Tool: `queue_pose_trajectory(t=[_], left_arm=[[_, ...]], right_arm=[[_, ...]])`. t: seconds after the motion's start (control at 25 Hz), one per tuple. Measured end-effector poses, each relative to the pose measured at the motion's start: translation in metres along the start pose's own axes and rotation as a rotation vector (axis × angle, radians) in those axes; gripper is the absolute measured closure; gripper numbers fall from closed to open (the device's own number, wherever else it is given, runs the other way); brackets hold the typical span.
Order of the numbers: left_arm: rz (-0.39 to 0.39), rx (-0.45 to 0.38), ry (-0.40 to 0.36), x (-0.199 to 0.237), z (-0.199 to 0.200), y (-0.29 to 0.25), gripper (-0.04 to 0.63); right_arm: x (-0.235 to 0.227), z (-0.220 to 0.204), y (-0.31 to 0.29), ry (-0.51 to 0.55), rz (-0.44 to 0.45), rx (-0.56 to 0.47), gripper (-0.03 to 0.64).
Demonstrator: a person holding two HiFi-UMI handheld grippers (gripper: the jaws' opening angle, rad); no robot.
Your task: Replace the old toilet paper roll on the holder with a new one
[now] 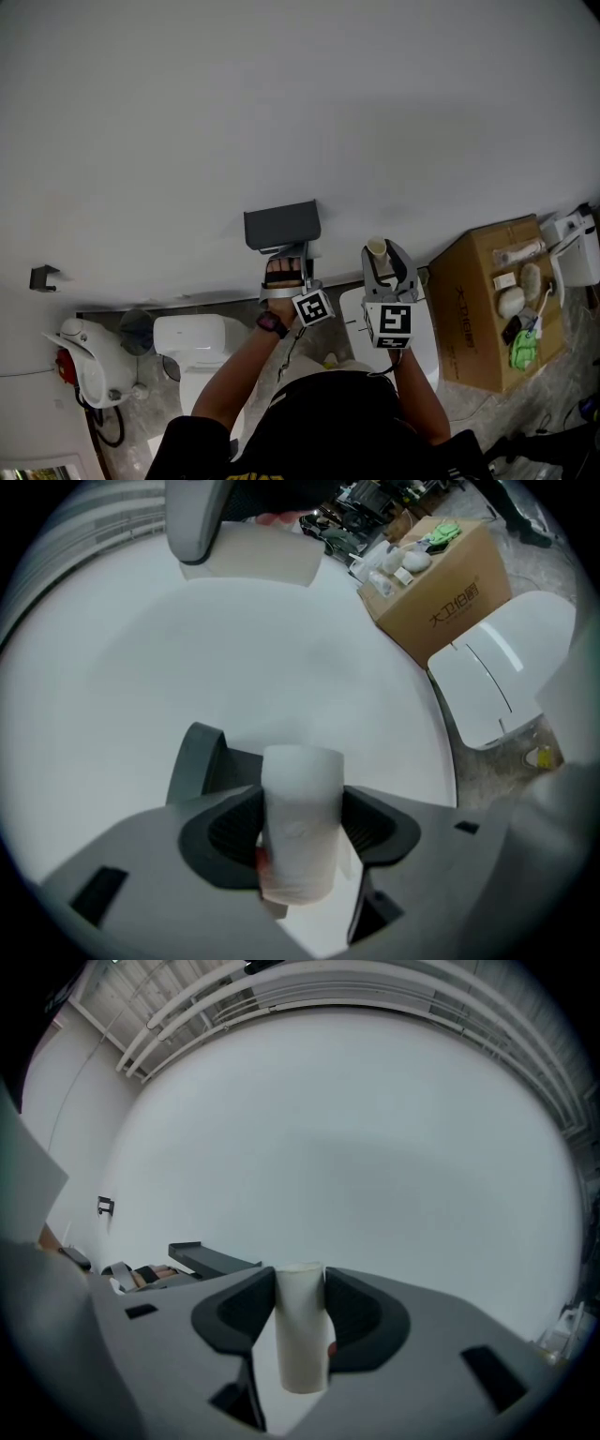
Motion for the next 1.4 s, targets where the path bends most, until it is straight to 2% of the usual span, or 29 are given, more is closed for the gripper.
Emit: queue_pose_trajectory(t=[0.16,0.56,0.92,1.08,1.24,1.32,1.4], left_arm=[[0.003,0.01,0.002,0.002,-0.009,0.001,0.328],[-0.001,0.02,-0.008,0.004,-0.03,0.005,0.33],[0.073,0.032,-0.033,0.003,-0.049,0.005,0.33],[0.014,0.001,-0.027,0.009,-0.05,0.012,0.33],[0.045,0.005,-0.044,0.011,-0.052,0.01,0.326],[0.025,-0.014,-0.019,0.009,-0.051,0.013,0.296],[0.009,-0.025,-0.014,0.004,-0.052,0.019,0.232]], right_arm=[[0.006,-0.002,-0.001,0.006,0.026,0.013,0.451],[0.009,-0.001,0.003,0.003,0.022,0.002,0.453],[0.017,0.003,0.008,0.006,0.046,-0.001,0.453],[0.019,0.007,0.012,0.015,0.063,0.007,0.451],[0.016,0.008,0.016,0.023,0.064,0.013,0.451],[0.014,0.006,0.017,0.023,0.065,0.027,0.451],[0.014,0.003,0.016,0.022,0.069,0.042,0.449]])
Point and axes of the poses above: the fingertips, and each gripper's own axes: y backward along the fingers, x to its left, z out of its top, the point moved 10 cm from there along y, backward along the fingers, and after that the axes turned 9 degrees about -z, right-handed, at the moved point
